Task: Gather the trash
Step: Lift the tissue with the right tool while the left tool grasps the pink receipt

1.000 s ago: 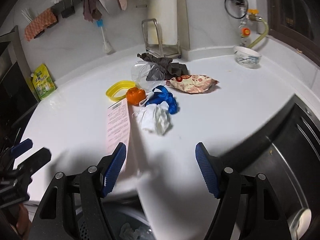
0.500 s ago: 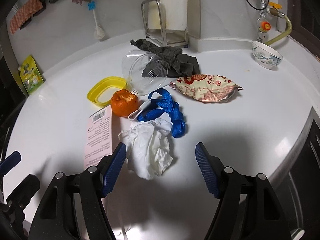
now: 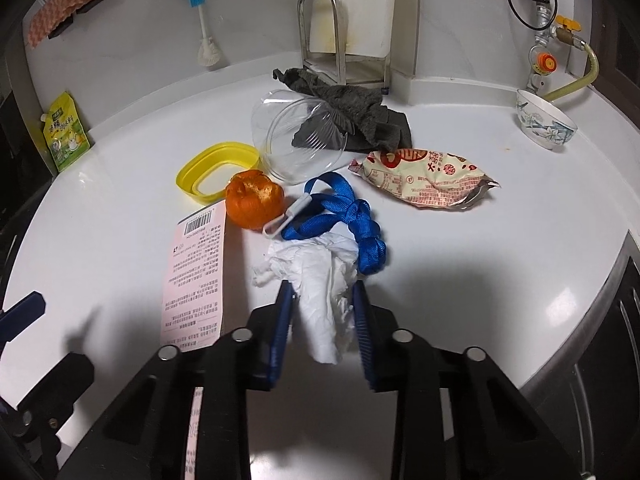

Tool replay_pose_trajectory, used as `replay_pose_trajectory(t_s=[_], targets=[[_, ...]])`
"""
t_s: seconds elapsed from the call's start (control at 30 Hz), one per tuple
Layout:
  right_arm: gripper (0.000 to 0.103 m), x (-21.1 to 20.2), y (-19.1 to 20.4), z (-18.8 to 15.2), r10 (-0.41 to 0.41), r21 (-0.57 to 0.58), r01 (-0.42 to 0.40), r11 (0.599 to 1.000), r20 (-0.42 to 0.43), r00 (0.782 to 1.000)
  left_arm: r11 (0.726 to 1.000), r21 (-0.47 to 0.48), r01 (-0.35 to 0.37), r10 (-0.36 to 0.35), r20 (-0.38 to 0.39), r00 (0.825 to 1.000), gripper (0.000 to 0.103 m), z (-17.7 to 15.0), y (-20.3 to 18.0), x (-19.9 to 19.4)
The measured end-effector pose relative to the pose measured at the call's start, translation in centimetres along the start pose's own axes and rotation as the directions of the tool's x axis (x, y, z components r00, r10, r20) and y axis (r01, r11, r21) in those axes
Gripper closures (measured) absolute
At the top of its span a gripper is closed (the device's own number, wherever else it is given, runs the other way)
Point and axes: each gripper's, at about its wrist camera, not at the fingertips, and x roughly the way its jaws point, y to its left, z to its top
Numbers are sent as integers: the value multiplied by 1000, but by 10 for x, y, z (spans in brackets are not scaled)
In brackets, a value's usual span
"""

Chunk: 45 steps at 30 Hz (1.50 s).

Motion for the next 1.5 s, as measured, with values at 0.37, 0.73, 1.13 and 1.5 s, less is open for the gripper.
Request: replay_pose_trajectory(t_s=[0.37,0.73,1.13,1.5], targets=[[81,-29,-34,-14,40,61,-43,997,45,998,1000,17,13,-12,-27,1000,6,2,-26,11],[81,-51,-65,-27,83,140,-96,985,99,992,1000,-14,-15,14,-65,998,6,16,-40,34],[81,-54,-74,-30,111,172,-130,976,117,987,995,-74,-66,59,-101,993,6,13,-48,54],[81,-61,-85,-30,115,205,-143,968,143,983,993,-92,-78,67,-120,991,6,13,-59,58]])
